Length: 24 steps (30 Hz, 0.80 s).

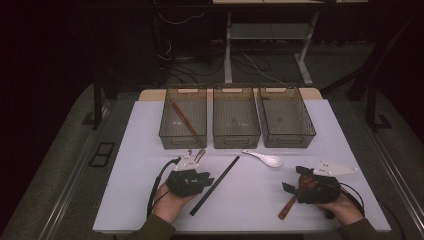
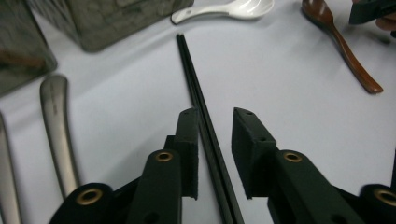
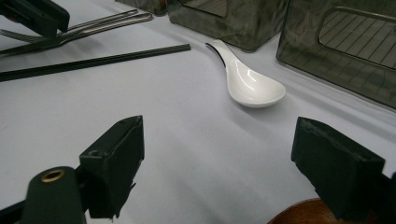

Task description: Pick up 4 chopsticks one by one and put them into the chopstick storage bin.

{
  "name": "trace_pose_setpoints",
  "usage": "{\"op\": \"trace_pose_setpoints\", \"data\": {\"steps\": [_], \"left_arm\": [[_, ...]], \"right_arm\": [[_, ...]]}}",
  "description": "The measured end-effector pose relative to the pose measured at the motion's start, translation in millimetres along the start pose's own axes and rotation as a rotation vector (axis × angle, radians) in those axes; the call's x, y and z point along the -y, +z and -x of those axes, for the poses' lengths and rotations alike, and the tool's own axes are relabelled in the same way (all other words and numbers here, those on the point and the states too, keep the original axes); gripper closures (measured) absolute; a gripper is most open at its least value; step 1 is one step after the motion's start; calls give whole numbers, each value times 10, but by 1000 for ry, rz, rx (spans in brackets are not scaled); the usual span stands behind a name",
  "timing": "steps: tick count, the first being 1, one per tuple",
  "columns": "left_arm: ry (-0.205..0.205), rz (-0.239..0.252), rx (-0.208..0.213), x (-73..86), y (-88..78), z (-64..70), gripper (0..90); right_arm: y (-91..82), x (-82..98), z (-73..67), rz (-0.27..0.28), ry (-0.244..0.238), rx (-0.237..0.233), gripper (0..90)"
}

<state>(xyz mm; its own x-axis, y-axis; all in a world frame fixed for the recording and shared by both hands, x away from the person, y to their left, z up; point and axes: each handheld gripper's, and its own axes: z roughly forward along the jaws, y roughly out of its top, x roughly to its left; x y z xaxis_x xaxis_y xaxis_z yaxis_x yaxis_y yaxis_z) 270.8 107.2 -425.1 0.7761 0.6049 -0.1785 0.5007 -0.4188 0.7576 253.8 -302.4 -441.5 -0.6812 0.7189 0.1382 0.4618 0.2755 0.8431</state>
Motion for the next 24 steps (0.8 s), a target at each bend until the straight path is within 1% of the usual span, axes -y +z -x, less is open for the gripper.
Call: {"op": "trace_pose_setpoints", "data": {"steps": [3, 6, 7, 10, 14, 17, 22, 24], "left_arm": [[-4, -18, 10, 31, 61, 0, 759], [11, -35, 4, 25, 123, 10, 791], [7, -37, 4, 23, 146, 15, 791], [23, -56, -4, 29, 197, 18, 803], [24, -68, -7, 37, 230, 35, 803], [39, -80, -13, 43, 240, 26, 803], [34, -84, -17, 47, 248, 21, 802], [39, -88, -18, 49, 254, 22, 802]], "right_arm": [[4, 0, -5, -2, -3, -1, 168], [10, 2, -7, -4, -9, -2, 168], [10, 2, -7, -4, -9, -2, 168], [12, 4, -1, -5, -10, -1, 168], [8, 4, -2, -5, -8, 0, 167], [7, 4, -3, -5, -8, 0, 168], [5, 4, 1, -5, -7, 0, 168], [3, 4, 4, -7, -6, 1, 168]]}}
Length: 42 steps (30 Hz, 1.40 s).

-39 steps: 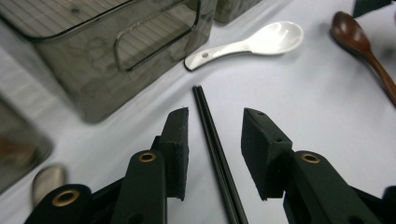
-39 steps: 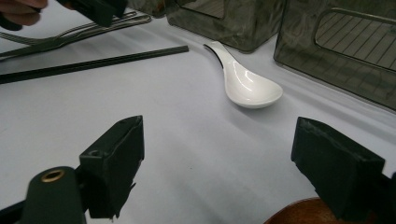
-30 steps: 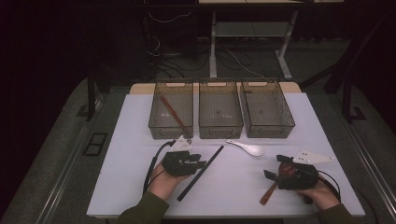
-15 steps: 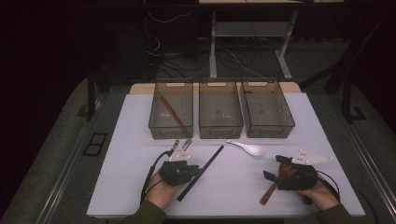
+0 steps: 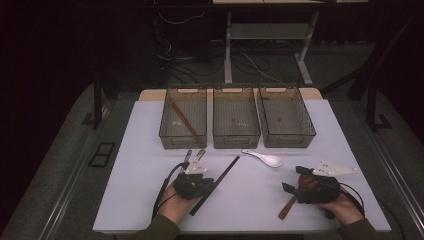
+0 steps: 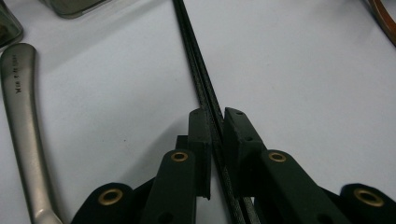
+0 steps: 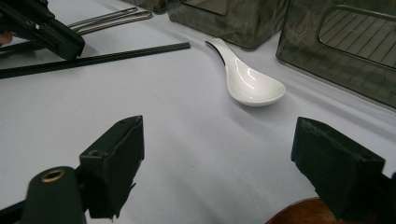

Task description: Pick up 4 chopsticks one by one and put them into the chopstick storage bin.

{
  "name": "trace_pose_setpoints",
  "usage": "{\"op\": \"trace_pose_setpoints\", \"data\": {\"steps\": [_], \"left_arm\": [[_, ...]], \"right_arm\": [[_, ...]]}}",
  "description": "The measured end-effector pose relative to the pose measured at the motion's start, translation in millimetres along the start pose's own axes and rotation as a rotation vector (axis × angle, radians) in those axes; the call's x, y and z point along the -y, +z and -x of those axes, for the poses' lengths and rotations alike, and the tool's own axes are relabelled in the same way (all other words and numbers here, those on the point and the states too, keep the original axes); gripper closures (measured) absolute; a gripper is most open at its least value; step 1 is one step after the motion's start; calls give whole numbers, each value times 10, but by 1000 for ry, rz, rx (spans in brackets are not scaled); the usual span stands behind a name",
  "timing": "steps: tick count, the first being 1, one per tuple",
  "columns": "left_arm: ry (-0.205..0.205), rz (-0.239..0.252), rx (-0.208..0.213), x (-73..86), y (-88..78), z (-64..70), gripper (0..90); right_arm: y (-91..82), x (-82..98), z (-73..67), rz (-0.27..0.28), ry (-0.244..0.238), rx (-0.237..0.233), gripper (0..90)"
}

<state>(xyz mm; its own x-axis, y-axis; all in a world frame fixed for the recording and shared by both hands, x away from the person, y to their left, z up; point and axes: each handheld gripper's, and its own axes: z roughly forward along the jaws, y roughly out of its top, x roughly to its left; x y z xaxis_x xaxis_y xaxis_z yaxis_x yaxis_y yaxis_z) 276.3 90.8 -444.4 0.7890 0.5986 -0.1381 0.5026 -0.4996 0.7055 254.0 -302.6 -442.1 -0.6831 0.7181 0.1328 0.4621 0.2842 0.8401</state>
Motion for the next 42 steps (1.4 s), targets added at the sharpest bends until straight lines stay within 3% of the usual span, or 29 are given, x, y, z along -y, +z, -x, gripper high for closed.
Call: {"op": "trace_pose_setpoints", "data": {"steps": [13, 18, 23, 36, 42], "left_arm": [[22, -3, -26, 1, 18, 25, 801], [51, -23, -66, 0, 42, 39, 800], [41, -20, -72, 4, 46, 41, 805], [-30, 6, -58, 29, 45, -1, 853], [-30, 2, -69, 10, 40, -2, 854]], "right_arm": [[-2, 0, 0, 0, 2, 0, 168], [-1, 1, 0, -1, 1, 2, 168], [-1, 1, 3, 1, -2, 0, 168], [2, 0, -5, 2, 2, 0, 167], [-1, -1, -4, 4, -1, 1, 168]]}}
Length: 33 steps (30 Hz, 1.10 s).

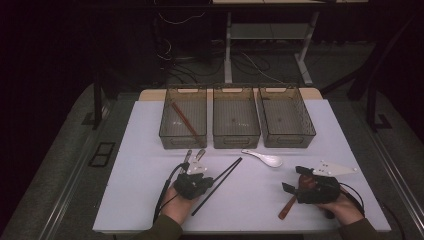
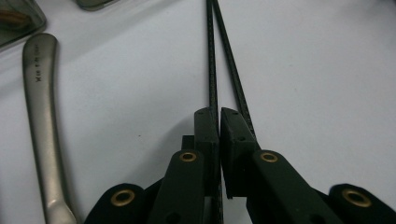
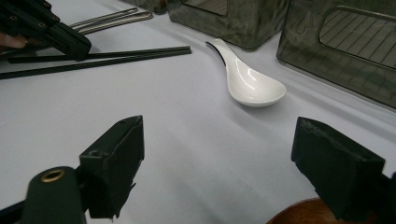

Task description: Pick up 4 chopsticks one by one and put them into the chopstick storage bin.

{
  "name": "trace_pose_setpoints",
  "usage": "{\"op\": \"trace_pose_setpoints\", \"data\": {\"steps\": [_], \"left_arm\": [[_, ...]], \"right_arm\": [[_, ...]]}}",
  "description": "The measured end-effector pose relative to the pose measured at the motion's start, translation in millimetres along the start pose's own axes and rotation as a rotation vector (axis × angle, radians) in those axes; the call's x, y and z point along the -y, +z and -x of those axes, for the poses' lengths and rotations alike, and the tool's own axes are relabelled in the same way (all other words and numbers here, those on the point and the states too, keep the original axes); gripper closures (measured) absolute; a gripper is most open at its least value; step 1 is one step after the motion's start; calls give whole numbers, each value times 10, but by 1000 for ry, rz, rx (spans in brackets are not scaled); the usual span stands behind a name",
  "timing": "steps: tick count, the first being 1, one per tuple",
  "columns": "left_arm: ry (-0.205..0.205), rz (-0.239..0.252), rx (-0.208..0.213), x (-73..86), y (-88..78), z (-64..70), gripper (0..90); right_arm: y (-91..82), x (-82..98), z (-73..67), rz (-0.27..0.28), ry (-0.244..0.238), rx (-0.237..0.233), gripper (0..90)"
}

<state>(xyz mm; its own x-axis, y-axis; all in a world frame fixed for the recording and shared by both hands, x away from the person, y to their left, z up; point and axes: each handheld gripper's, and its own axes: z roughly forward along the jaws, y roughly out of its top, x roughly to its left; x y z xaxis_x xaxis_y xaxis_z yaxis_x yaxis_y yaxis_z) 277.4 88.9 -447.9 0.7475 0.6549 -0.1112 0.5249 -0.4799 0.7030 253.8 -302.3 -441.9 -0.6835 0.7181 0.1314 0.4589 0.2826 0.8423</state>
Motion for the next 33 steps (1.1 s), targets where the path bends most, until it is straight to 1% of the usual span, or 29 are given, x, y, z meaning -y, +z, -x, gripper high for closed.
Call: {"op": "trace_pose_setpoints", "data": {"steps": [1, 3, 4, 8, 10, 11, 15, 16, 17, 18, 20, 22, 23, 24, 27, 33], "left_arm": [[-11, 7, 6, -2, 2, 4, 854], [-14, 11, 10, -15, -24, -3, 854], [-6, 10, 11, -21, -38, -9, 854], [-6, 20, 16, -35, -82, -24, 854], [9, 22, 24, -48, -109, -35, 854], [8, 30, 30, -54, -123, -34, 854], [27, 35, 40, -71, -168, -43, 854], [26, 39, 46, -73, -180, -47, 854], [32, 38, 53, -76, -190, -57, 854], [32, 40, 57, -77, -198, -59, 854], [33, 43, 68, -79, -219, -70, 854], [40, 43, 74, -85, -241, -80, 854], [36, 47, 76, -87, -250, -82, 854], [43, 42, 77, -91, -264, -90, 854], [41, 47, 81, -97, -285, -98, 854], [57, 45, 95, -113, -331, -98, 854]], "right_arm": [[-1, -1, 0, 0, 0, 0, 168], [-1, -2, 3, 2, -2, 0, 167], [-1, -2, 3, 3, -1, 0, 168], [3, -1, -6, 3, -5, -6, 168], [5, -3, -14, 3, -12, -9, 168], [9, -3, -21, 3, -11, -10, 167], [32, -7, -45, 8, -17, -12, 167], [35, -8, -50, 9, -15, -11, 157], [45, -9, -57, 8, -12, -13, 125], [55, -11, -59, 4, -17, -11, 123], [72, -11, -76, -3, -21, 10, 120], [81, -14, -86, -7, -34, 18, 118], [82, -14, -93, -4, -36, 24, 118], [80, -15, -97, -3, -36, 21, 118], [78, -7, -96, -6, -41, 21, 118], [82, 0, -90, -10, -49, 27, 118]]}}
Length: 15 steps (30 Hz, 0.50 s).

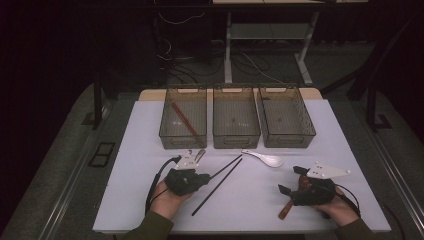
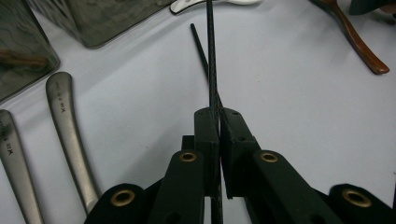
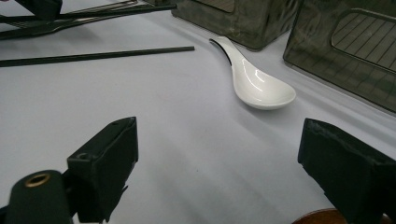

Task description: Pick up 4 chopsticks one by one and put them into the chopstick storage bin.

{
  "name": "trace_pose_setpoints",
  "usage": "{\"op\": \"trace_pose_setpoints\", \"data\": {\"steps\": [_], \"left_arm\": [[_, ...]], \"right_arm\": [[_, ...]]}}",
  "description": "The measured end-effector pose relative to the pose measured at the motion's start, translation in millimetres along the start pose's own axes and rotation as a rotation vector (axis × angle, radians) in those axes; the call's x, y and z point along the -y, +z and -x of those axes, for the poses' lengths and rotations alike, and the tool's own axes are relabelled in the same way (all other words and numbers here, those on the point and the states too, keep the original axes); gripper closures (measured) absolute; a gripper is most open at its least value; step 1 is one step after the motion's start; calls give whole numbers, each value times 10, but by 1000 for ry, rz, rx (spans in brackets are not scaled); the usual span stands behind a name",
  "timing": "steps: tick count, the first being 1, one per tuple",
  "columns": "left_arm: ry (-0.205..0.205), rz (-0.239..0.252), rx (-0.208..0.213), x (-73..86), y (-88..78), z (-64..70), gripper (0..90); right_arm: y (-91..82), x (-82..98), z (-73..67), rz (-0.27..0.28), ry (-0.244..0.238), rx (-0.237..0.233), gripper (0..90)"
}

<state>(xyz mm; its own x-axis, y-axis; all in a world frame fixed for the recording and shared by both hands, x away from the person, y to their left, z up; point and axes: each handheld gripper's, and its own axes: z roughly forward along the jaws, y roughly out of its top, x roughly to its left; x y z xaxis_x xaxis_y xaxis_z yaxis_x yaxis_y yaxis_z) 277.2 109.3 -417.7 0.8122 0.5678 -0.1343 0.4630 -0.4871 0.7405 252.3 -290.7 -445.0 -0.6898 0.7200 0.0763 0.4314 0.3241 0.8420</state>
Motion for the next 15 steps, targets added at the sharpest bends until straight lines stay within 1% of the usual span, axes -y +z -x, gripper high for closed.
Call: {"op": "trace_pose_setpoints", "data": {"steps": [5, 9, 15], "left_arm": [[9, 16, 15, -33, -38, -9, 854], [24, 22, 23, -66, -66, -21, 854], [37, 46, 26, -113, -134, -59, 854]], "right_arm": [[-2, 2, 3, -1, 0, 2, 118], [-5, 4, 6, -1, 1, 2, 118], [-2, 3, 1, -1, -4, -4, 118]]}}
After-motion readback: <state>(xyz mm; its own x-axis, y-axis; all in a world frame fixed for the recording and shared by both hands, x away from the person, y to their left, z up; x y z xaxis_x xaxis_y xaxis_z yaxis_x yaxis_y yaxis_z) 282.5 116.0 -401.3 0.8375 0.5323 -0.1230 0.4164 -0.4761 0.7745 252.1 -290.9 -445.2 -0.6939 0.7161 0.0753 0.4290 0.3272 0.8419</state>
